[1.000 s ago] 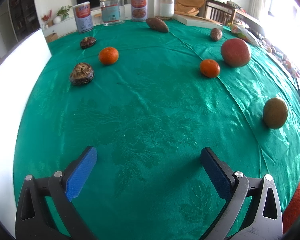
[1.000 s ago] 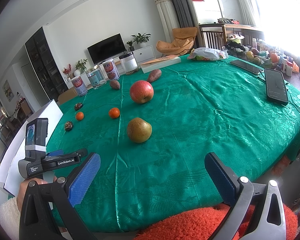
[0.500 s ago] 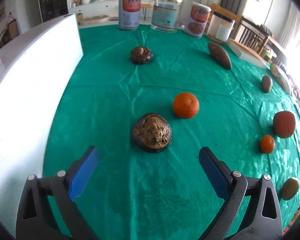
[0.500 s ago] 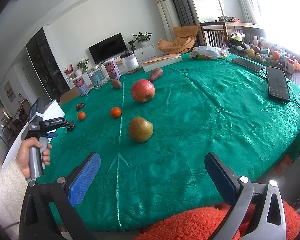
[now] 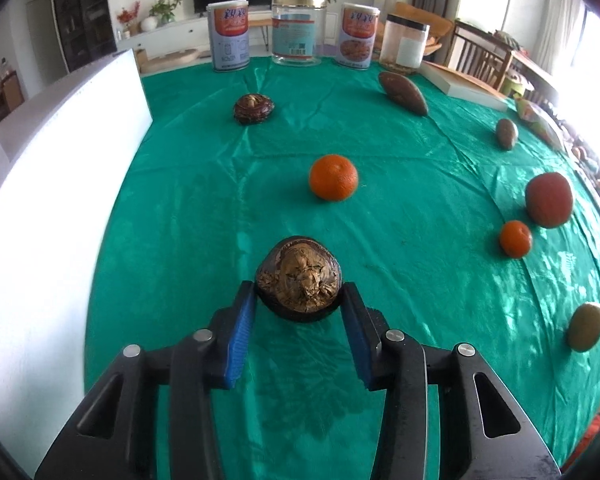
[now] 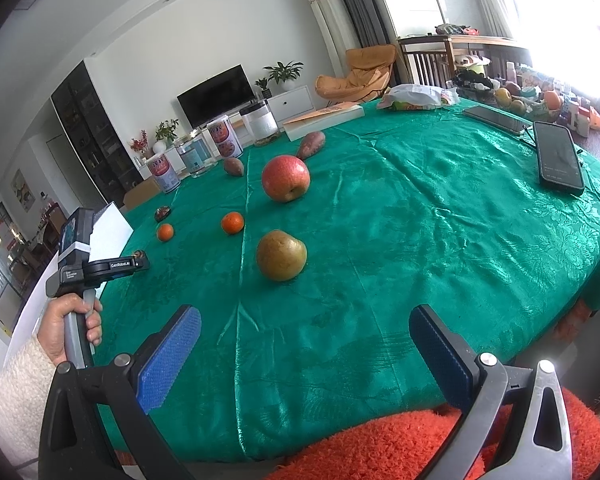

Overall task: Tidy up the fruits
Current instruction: 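Grasp the dried brown mushroom with the left tool while the right tool reaches toward a small yellow-green fruit, then grasp the yellow-green pear with the right tool while the left tool lifts the mushroom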

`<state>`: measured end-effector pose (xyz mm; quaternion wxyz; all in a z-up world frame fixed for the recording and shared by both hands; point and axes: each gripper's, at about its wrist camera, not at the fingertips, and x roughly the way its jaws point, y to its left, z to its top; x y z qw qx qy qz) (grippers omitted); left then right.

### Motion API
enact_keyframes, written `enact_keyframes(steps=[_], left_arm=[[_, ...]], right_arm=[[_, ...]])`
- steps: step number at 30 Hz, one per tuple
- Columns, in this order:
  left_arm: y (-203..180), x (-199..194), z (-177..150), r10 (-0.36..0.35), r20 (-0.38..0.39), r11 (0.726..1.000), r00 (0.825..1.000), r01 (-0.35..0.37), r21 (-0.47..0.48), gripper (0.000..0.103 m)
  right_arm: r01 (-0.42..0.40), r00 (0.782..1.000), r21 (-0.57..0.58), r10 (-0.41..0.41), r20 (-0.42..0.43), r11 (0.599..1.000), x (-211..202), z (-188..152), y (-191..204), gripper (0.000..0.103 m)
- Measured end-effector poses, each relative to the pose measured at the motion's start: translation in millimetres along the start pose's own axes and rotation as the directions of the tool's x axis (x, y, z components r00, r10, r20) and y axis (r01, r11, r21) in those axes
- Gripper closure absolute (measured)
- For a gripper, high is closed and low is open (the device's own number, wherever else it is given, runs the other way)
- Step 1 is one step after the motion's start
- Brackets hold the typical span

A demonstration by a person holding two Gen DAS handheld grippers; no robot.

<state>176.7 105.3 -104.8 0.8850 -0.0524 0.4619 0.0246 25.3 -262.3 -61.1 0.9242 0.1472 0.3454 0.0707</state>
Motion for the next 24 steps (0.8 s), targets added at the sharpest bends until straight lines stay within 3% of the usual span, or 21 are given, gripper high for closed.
enact_keyframes(steps=[4, 6, 9, 13, 17, 21, 24], left_arm=[[-5.4, -22.8, -15.5, -0.068, -0.012, 0.998, 0.998, 0.068, -0.006, 0.059], [-7.1, -37.0, -22.1, -0.102, -0.012, 0.995, 0.995, 0.102, -0.008, 0.059], [-8.7, -53.6, -31.0, -0.136, -0.011, 0.991, 0.991, 0.136, -0.003, 0.059], [-10.3, -66.9, -41.8, -0.165, -0.021, 0.986, 0.986, 0.165, 0.004, 0.059], [-13.8, -83.1, -50.3, -0.185, -0.002, 0.982, 0.983, 0.185, 0.031, 0.059], [-14.8, -98.2, -55.5, -0.194, 0.012, 0.980, 0.981, 0.193, 0.050, 0.059], [-12.1, -107.3, -60.0, -0.209, 0.014, 0.977, 0.978, 0.208, 0.044, 0.059]], right_arm=[[-0.064, 0.998, 0.076, 0.066, -0.020, 0.995, -0.7, 1.8, -15.0, 0.000], [-0.080, 0.992, 0.122, 0.091, -0.090, 0.989, 5.6, 9.5, -24.5, 0.000], [-0.004, 0.977, 0.106, 0.026, -0.212, 0.994, 17.4, 33.3, -29.7, 0.000], [0.065, 0.933, 0.000, -0.061, -0.354, 0.998, 50.0, 69.6, -17.9, 0.000], [-0.062, 0.897, 0.054, 0.079, -0.435, 0.997, 95.9, 83.8, -2.1, 0.000], [-0.053, 0.863, 0.116, 0.104, -0.494, 0.992, 142.0, 75.8, 4.7, 0.000], [-0.041, 0.853, 0.218, 0.147, -0.500, 0.975, 160.0, 69.6, -2.4, 0.000]])
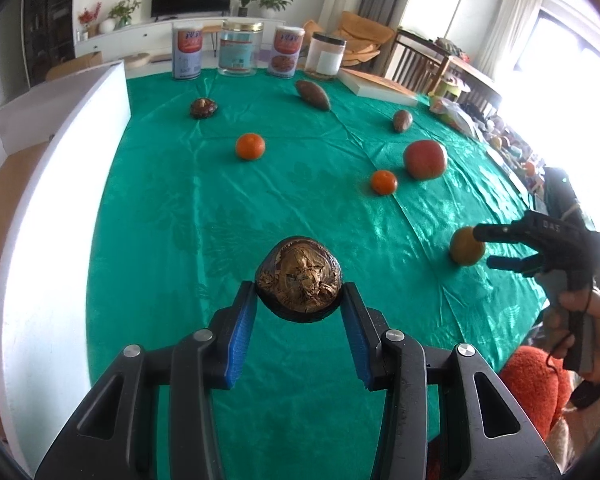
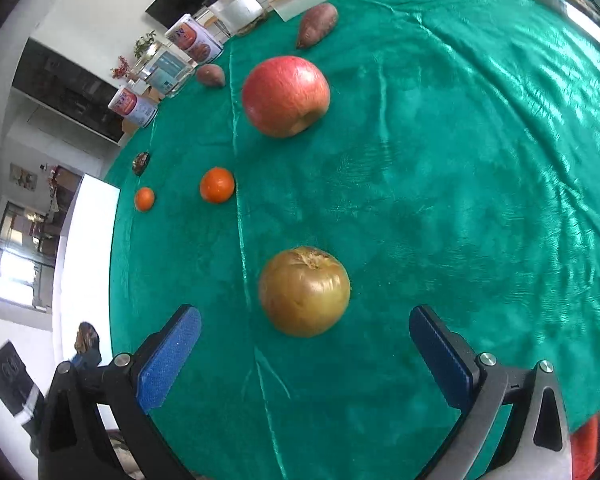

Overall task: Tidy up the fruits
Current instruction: 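Grasp the yellow-green pear with the right tool while the left tool lifts the mushroom, then carry mushroom and pear over the white box and open both tools to drop them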

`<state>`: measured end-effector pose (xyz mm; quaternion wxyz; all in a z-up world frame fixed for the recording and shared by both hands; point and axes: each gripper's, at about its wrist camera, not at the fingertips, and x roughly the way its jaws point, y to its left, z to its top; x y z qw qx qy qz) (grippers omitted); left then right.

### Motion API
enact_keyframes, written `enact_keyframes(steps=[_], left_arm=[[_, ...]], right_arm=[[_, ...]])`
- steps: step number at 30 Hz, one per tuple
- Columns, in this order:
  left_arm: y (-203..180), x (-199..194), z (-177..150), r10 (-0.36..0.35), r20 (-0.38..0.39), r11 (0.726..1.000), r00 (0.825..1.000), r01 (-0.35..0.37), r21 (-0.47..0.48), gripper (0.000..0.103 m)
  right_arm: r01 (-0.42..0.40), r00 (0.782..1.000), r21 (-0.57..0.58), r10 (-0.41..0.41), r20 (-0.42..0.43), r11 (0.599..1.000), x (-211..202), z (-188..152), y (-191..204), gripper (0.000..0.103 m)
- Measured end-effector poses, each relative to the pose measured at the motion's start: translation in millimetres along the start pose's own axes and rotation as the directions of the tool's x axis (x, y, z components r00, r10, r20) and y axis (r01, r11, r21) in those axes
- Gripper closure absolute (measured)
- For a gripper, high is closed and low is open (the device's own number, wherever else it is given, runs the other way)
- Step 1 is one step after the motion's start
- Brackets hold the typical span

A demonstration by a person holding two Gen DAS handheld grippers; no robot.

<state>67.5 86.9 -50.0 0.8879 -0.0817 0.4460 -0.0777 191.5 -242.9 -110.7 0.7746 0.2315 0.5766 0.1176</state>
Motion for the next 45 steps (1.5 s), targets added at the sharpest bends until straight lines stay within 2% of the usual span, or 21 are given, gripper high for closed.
enact_keyframes(steps=[2, 4, 6, 10, 14, 19, 23, 27, 31, 35, 38, 41, 45], left_arm=[[-0.3, -4.9, -2.4, -0.007, 0.003, 1.000, 1.000, 0.007, 0.003, 0.059], [-0.7, -6.9, -3.3, -0.013, 0.002, 1.000, 1.000, 0.013, 0.003, 0.059], [-2.3, -8.6, -4.9, -0.019, 0.003, 1.000, 1.000, 0.019, 0.004, 0.059], [-3.2, -11.7, -5.5, -0.032, 0.003, 0.999, 0.999, 0.032, -0.003, 0.059], [-0.6, -31.1, -2.3, -0.076, 0.017, 0.997, 0.997, 0.077, -0.033, 0.059], [9.0, -93.5, 9.8, -0.195, 0.091, 0.974, 0.977, 0.204, -0.100, 0.059], [31.2, -147.9, 18.0, -0.225, 0.164, 0.958, 0.960, 0.249, -0.142, 0.059], [76.2, -183.9, 18.8, -0.164, 0.195, 0.952, 0.967, 0.208, -0.227, 0.059], [133.1, -200.7, 9.6, 0.008, 0.193, 0.943, 0.981, 0.057, -0.329, 0.059], [180.5, -186.7, -8.3, 0.189, 0.108, 0.911, 0.976, -0.133, -0.391, 0.059], [207.0, -159.9, -21.7, 0.258, 0.018, 0.881, 0.966, -0.228, -0.414, 0.059], [221.0, -138.5, -35.9, 0.272, -0.051, 0.863, 0.961, -0.267, -0.429, 0.059], [233.9, -129.2, -51.1, 0.267, -0.082, 0.850, 0.960, -0.275, -0.449, 0.059]], right_arm=[[0.010, 1.000, 0.007, -0.010, 0.027, 1.000, 1.4, 2.8, 1.1, 0.002], [0.034, 0.999, -0.026, -0.034, 0.007, 0.999, 7.0, 4.9, 8.7, 0.016], [0.074, 0.997, -0.062, -0.074, -0.002, 0.995, 8.3, 5.6, 17.3, 0.052], [0.110, 0.993, -0.116, -0.113, -0.017, 0.987, 10.7, 2.0, 28.0, 0.054], [0.055, 0.999, -0.125, -0.054, 0.008, 0.991, -3.3, -5.8, 38.7, 0.054], [-0.087, 0.995, -0.192, 0.093, 0.026, 0.978, -33.0, -13.5, 87.8, 0.054], [-0.210, 0.976, -0.297, 0.219, -0.003, 0.931, -45.3, -25.3, 155.0, 0.054], [-0.311, 0.949, -0.392, 0.306, -0.076, 0.866, -39.8, -47.7, 223.1, 0.054], [-0.393, 0.919, -0.459, 0.353, -0.174, 0.797, -22.4, -73.0, 287.7, 0.054], [-0.428, 0.903, -0.529, 0.334, -0.269, 0.732, 4.5, -102.5, 343.9, 0.054], [-0.441, 0.896, -0.571, 0.303, -0.324, 0.692, 30.5, -125.0, 381.3, 0.054], [-0.398, 0.915, -0.635, 0.230, -0.333, 0.663, 64.7, -140.7, 411.5, 0.054], [-0.349, 0.930, -0.689, 0.146, -0.336, 0.636, 107.8, -161.1, 433.6, 0.054]])
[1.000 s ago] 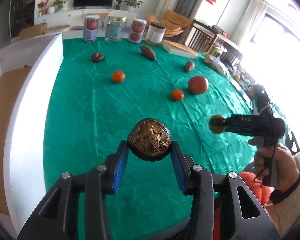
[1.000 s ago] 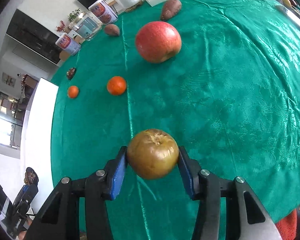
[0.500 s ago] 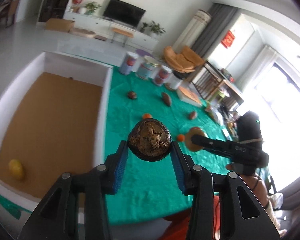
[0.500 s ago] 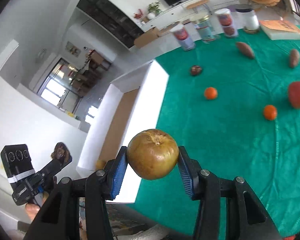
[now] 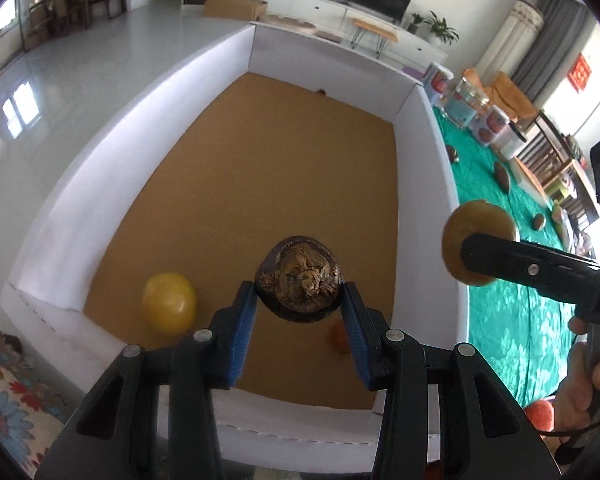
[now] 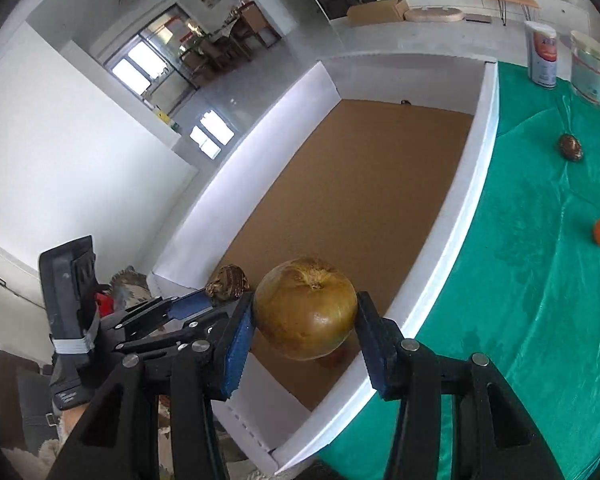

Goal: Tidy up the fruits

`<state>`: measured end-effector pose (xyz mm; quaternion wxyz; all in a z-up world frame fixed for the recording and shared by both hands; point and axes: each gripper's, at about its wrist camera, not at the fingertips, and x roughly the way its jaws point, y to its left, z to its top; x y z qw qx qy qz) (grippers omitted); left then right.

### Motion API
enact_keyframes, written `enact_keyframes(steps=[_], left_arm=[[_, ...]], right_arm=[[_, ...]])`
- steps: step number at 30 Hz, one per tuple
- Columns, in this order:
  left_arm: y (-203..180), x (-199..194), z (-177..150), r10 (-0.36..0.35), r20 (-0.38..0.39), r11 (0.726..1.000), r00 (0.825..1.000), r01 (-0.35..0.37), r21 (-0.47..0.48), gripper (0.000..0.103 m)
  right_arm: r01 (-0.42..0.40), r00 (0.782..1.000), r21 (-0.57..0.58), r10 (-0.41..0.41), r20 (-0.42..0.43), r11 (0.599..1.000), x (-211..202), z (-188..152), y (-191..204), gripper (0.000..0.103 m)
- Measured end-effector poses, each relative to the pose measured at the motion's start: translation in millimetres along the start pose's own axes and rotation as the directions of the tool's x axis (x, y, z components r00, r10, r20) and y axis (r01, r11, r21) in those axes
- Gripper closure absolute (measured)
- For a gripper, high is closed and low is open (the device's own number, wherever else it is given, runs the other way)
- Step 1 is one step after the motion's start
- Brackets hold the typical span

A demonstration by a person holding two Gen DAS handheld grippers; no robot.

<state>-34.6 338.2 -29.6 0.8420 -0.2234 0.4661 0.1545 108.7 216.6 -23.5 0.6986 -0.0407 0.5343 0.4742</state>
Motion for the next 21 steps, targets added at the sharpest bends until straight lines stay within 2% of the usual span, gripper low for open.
enact_keyframes(steps=[5, 7, 8, 9, 12, 14, 15, 17, 21], left_arm=[[1.1, 5.5, -3.4, 0.054, 0.000, 0.999, 0.999, -0.054, 0.001, 0.058], [0.9, 4.2, -4.7, 0.084, 0.009, 0.996, 0.996, -0.084, 0.000, 0.046], [-0.2, 3.3, -5.3, 0.096, 0.017, 0.995, 0.995, -0.096, -0.003, 0.031], [-0.1, 1.0, -5.5, 0.108, 0.030, 0.994, 0.994, -0.108, -0.008, 0.020], [-7.4, -8.3, -4.3, 0.125, 0.080, 0.992, 0.989, -0.125, -0.003, 0.018], [-20.0, -13.3, -2.8, 0.102, 0.104, 0.994, 0.989, -0.104, 0.016, 0.017], [-29.5, -15.6, -2.2, 0.082, 0.114, 0.996, 0.990, -0.086, 0.031, 0.016], [-54.4, -20.0, -2.6, 0.034, 0.132, 0.997, 0.991, -0.044, 0.071, 0.015], [-118.3, -23.8, -8.9, -0.105, 0.135, 0.980, 0.985, 0.080, 0.181, 0.012]], right_arm=[[0.036, 0.999, 0.006, -0.036, -0.014, 0.999, 28.0, 0.6, -3.7, 0.052], [0.023, 1.000, 0.020, -0.023, 0.007, 1.000, 24.9, 1.5, -7.2, 0.045], [0.021, 0.999, 0.028, -0.022, 0.024, 0.999, 18.1, 0.0, -10.9, 0.032], [0.006, 0.999, 0.037, -0.008, 0.054, 0.999, 9.1, -0.6, -14.6, 0.028], [0.019, 0.989, 0.056, -0.027, 0.147, 0.998, -27.1, -7.4, -26.9, 0.023], [0.026, 0.977, 0.063, -0.038, 0.211, 0.998, -59.4, -19.8, -37.8, 0.016], [0.042, 0.970, 0.067, -0.057, 0.238, 0.997, -74.2, -27.7, -46.5, 0.012], [0.093, 0.951, 0.090, -0.116, 0.285, 0.992, -102.1, -48.5, -67.1, 0.009], [0.198, 0.897, 0.209, -0.263, 0.355, 0.958, -154.4, -113.0, -122.3, 0.007]])
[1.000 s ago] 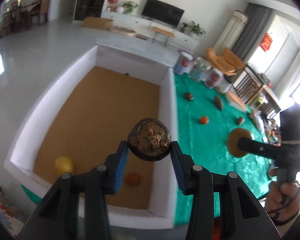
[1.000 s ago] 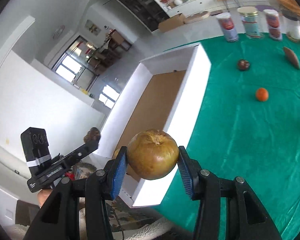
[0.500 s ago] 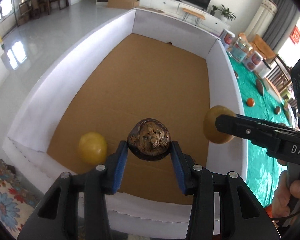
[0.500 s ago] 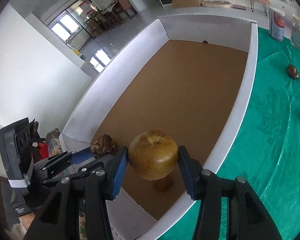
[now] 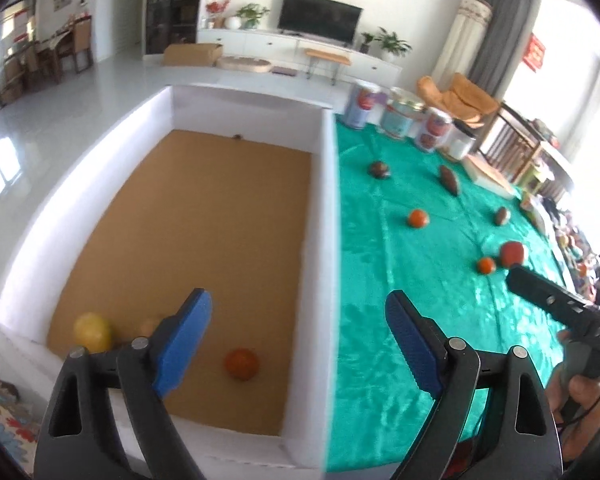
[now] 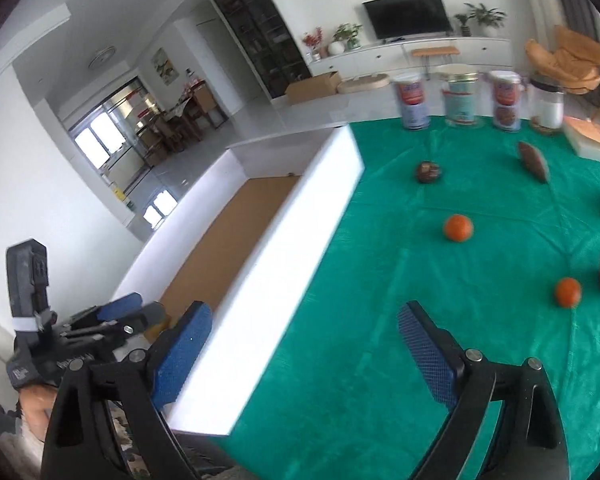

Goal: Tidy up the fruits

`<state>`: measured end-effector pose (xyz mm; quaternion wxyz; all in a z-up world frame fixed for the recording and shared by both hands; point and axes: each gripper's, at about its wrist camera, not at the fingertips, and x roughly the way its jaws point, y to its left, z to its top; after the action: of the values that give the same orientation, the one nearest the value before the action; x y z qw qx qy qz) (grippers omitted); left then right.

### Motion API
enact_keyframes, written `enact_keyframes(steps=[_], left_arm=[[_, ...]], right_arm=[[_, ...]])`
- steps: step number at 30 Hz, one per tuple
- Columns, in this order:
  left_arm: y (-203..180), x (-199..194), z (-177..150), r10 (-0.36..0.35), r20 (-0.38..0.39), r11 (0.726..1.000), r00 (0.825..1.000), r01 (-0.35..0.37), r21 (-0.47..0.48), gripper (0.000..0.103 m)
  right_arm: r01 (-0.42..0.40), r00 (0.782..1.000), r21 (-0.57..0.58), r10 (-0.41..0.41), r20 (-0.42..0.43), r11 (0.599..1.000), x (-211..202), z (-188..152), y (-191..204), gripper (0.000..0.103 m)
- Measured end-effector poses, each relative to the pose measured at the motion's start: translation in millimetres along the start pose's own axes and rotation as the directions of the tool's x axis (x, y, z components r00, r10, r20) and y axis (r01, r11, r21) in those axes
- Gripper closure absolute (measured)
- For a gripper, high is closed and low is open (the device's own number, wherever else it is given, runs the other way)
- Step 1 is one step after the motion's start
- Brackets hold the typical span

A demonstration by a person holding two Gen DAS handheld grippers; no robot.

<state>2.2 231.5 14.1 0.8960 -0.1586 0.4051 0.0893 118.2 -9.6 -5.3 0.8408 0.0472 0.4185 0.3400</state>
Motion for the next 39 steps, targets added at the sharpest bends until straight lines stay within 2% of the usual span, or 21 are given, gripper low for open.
enact_keyframes(steps=[2, 3, 5, 7, 9, 10, 12, 14, 15, 17, 20, 24, 25, 30, 39], left_arm=[[-37.0, 4.4, -2.9, -0.080, -0.013, 0.996, 0.997, 0.081, 0.049, 0.010], [-54.8, 6.4, -5.0, -0.119, -0.025, 0.990, 0.993, 0.120, 0.070, 0.008], [-92.5, 14.8, -12.7, -0.192, -0.065, 0.974, 0.979, 0.198, 0.113, 0.007], [-128.1, 29.1, -20.7, -0.243, -0.126, 0.953, 0.962, 0.261, 0.151, 0.007], [-159.5, 45.2, -29.1, -0.258, -0.171, 0.937, 0.951, 0.290, 0.195, 0.007], [-172.6, 54.1, -34.1, -0.247, -0.181, 0.933, 0.952, 0.284, 0.222, 0.007], [-192.7, 75.3, -42.7, -0.209, -0.185, 0.926, 0.960, 0.255, 0.278, 0.007], [-200.7, 96.6, -52.4, -0.146, -0.172, 0.925, 0.974, 0.196, 0.325, 0.007], [-199.1, 109.0, -55.4, -0.113, -0.163, 0.927, 0.980, 0.163, 0.338, 0.007], [-192.1, 132.2, -57.7, -0.068, -0.162, 0.938, 0.984, 0.119, 0.325, 0.007], [-176.4, 156.3, -58.9, -0.032, -0.149, 0.957, 0.988, 0.074, 0.282, 0.007], [-163.7, 175.8, -59.8, 0.013, -0.121, 0.966, 0.993, 0.019, 0.259, 0.007], [-164.3, 176.2, -60.9, 0.023, -0.092, 0.963, 0.995, 0.002, 0.268, 0.007], [-170.3, 180.4, -63.4, 0.047, -0.066, 0.956, 0.997, -0.026, 0.291, 0.005], [-170.1, 184.7, -62.6, 0.054, -0.074, 0.956, 0.996, -0.030, 0.293, 0.000]], right_arm=[[0.115, 0.992, 0.056, -0.118, 0.055, 0.992, -26.7, -23.5, -44.8, 0.005], [0.182, 0.979, 0.082, -0.188, 0.077, 0.980, -38.2, -37.1, -63.9, 0.005], [0.311, 0.941, 0.133, -0.324, 0.096, 0.941, -57.1, -61.0, -101.1, 0.005], [0.416, 0.893, 0.189, -0.439, 0.098, 0.889, -76.2, -79.8, -134.7, 0.005], [0.493, 0.843, 0.241, -0.527, 0.105, 0.836, -94.2, -92.9, -155.7, 0.005], [0.501, 0.830, 0.279, -0.546, 0.113, 0.819, -104.0, -97.4, -164.7, 0.005], [0.457, 0.832, 0.367, -0.535, 0.147, 0.810, -124.2, -104.1, -181.9, 0.005], [0.468, 0.814, 0.401, -0.561, 0.151, 0.788, -129.0, -103.7, -185.7, 0.003], [0.469, 0.814, 0.408, -0.563, 0.146, 0.784, -128.4, -105.3, -184.3, 0.001], [0.467, 0.822, 0.400, -0.554, 0.133, 0.789, -124.4, -105.3, -177.7, 0.001], [0.478, 0.822, 0.379, -0.556, 0.125, 0.792, -116.8, -102.7, -171.6, 0.001], [0.489, 0.820, 0.358, -0.559, 0.124, 0.796, -110.7, -100.5, -167.3, 0.001], [0.489, 0.820, 0.357, -0.559, 0.123, 0.796, -109.9, -100.6, -167.4, 0.001], [0.485, 0.824, 0.364, -0.555, 0.115, 0.795, -109.1, -101.3, -170.4, 0.001], [0.493, 0.821, 0.361, -0.560, 0.107, 0.791, -107.4, -101.1, -171.6, 0.001]])
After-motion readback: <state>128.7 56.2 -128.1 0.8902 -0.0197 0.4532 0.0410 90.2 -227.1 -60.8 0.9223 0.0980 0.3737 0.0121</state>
